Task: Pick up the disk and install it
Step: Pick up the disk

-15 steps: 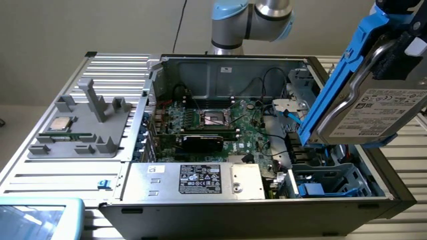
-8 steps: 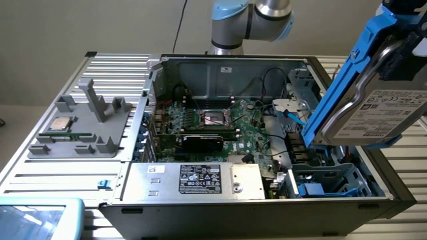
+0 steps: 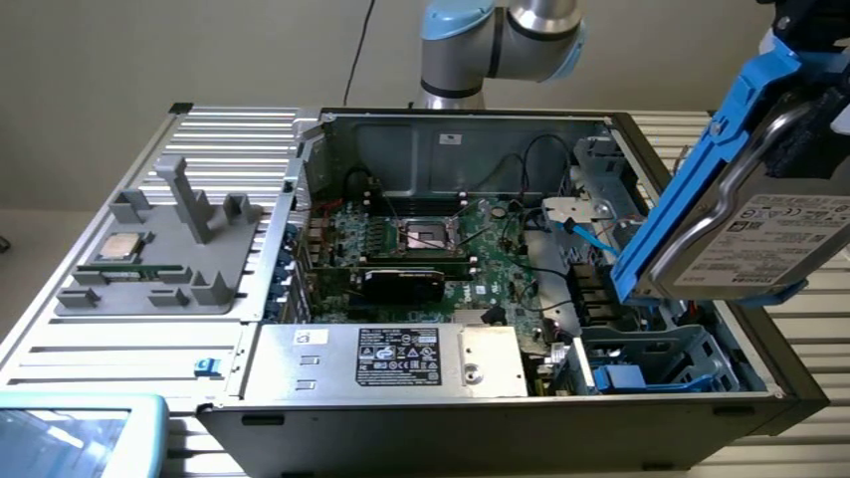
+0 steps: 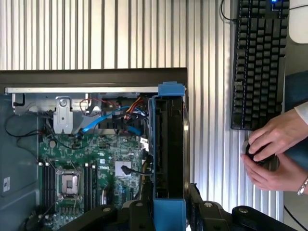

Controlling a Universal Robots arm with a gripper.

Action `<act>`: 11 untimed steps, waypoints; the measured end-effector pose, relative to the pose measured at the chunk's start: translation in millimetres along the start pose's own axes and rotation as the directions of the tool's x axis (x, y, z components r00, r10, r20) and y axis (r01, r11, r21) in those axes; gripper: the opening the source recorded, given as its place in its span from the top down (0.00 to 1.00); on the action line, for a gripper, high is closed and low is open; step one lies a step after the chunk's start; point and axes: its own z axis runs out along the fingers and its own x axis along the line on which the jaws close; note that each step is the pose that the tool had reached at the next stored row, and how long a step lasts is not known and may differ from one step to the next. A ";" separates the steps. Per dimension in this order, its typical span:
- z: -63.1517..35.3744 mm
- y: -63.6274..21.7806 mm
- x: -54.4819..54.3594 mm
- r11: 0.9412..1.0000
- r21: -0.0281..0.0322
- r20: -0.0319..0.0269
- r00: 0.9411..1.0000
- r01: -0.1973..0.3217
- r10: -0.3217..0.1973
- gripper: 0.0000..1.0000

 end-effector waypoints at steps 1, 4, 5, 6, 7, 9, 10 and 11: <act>1.9 2.1 -0.2 1.000 0.000 0.000 1.000 0.000 0.000 0.63; 7.5 8.1 -0.8 1.000 0.000 0.000 1.000 -0.002 0.002 0.63; 9.2 9.8 -0.9 1.000 0.000 0.000 1.000 -0.003 0.003 0.63; 11.0 11.5 -1.1 1.000 0.000 0.000 1.000 -0.004 0.004 0.63; 13.0 13.2 -1.4 1.000 0.000 0.000 1.000 -0.005 0.005 0.63; 16.5 16.4 -1.7 1.000 0.000 0.000 1.000 -0.007 0.007 0.63; 18.4 18.1 -1.9 1.000 0.000 0.000 1.000 -0.008 0.008 0.63; 20.1 19.8 -2.1 1.000 -0.001 0.000 1.000 -0.009 0.009 0.63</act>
